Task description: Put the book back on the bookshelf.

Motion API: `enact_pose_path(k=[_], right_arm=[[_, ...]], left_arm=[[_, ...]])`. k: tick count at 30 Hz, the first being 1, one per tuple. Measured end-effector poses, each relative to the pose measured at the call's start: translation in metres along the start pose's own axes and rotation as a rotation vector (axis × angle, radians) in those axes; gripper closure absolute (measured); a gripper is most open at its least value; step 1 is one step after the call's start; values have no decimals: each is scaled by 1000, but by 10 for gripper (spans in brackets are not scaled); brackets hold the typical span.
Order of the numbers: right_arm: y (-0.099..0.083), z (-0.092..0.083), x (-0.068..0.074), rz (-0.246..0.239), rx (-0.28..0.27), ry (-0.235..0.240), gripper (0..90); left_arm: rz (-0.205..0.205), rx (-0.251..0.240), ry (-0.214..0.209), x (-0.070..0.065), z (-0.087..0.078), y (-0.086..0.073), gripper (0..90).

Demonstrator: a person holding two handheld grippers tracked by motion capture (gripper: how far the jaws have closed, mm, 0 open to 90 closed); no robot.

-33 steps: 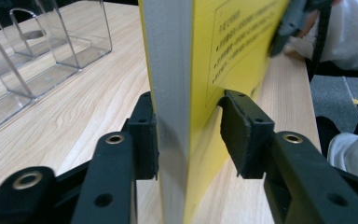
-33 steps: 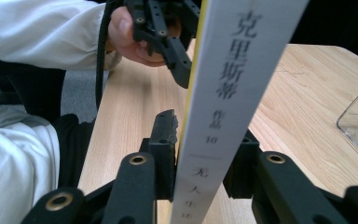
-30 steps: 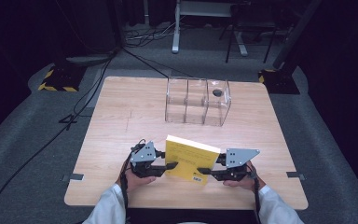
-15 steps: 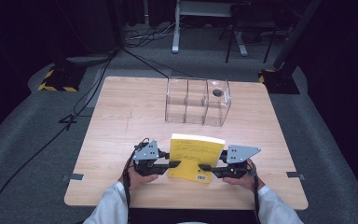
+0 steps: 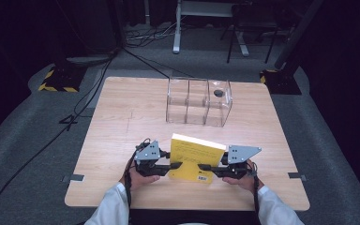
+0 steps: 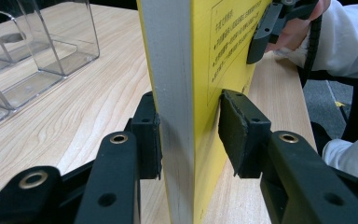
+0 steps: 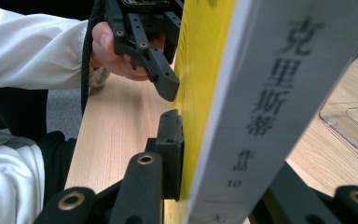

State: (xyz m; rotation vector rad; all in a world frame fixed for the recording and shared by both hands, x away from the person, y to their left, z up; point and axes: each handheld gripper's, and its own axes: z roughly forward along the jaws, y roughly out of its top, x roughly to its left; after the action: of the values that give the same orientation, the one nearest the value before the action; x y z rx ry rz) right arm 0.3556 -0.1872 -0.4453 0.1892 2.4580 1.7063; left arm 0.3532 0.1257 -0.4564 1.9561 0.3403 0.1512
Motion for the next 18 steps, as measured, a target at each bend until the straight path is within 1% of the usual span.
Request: enact_pose_path(k=[3,7,9,11,12,14,15,16,17,18], right_arm=[[0,0,-1,12,-4,-4,759],[0,0,-1,15,-6,-12,761],[0,-2,-1,12,-3,-33,761],[0,-5,-2,20,-7,-52,762],[0,-6,-4,25,-6,-62,762],[-1,-9,-6,31,-9,-88,762],[-1,-11,-7,34,-9,-98,763],[-1,-14,-9,36,-9,-119,763],[-1,-15,-9,35,-8,-131,763],[-1,-17,-10,38,-7,-148,763]], left_arm=[[-1,7,24,0,1,0,571],[-13,40,68,0,1,-1,467],[-22,54,74,2,-1,-3,421],[-15,89,92,2,-3,-4,391],[-21,100,101,2,-4,-5,375],[-24,122,134,2,-7,-7,348],[-32,131,160,3,-10,-8,336],[-38,137,173,3,-11,-9,318],[-46,143,195,4,-14,-10,305],[-53,154,221,4,-16,-12,274]])
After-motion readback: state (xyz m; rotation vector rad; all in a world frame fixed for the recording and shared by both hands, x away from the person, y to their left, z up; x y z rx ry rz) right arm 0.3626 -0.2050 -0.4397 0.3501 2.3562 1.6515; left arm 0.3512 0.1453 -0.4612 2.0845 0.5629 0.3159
